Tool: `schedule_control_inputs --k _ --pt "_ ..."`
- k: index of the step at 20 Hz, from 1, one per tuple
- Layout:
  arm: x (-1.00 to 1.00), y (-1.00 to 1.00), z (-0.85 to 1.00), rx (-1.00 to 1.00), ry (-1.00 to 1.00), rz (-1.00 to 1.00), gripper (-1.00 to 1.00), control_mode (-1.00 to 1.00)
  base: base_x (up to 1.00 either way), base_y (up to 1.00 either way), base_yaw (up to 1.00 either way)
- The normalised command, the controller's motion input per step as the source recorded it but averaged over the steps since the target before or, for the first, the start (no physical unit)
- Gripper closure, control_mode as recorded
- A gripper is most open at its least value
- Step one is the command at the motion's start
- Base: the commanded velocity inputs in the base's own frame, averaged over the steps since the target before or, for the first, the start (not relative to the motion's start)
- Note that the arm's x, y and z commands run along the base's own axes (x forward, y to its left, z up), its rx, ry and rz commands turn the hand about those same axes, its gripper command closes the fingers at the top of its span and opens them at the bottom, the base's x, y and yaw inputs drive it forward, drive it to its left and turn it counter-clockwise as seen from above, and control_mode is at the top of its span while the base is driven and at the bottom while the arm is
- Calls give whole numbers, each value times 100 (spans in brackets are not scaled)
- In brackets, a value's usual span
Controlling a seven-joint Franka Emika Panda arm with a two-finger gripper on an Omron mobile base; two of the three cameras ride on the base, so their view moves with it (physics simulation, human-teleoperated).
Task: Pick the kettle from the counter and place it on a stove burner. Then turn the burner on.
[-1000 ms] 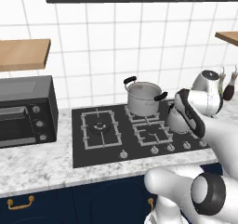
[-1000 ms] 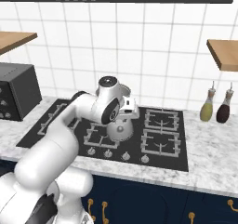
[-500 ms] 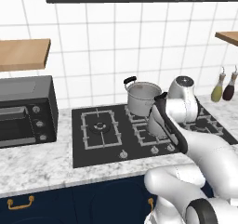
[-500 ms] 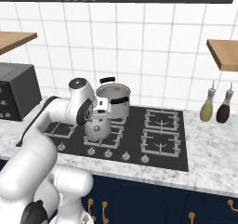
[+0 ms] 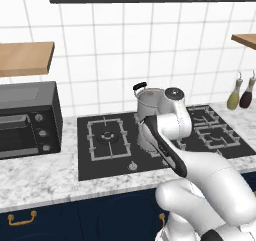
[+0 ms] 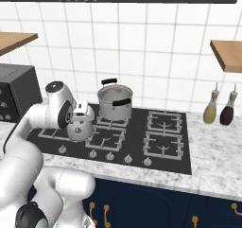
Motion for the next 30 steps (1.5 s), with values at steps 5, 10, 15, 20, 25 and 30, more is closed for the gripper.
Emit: schedule_control_inputs --k 5,10,15,20,25,30 --pt "0 74 5 9 0 0 100 -100 0 0 0" --pt "5 67 9 9 0 0 100 -100 0 0 0" --pt "13 50 9 4 0 0 100 -100 0 0 0" --pt "22 38 8 1 0 -1 100 -100 0 0 0" --pt "31 21 4 0 0 -5 100 -100 0 0 0" --pt "37 3 0 0 0 -3 100 -100 0 0 0"
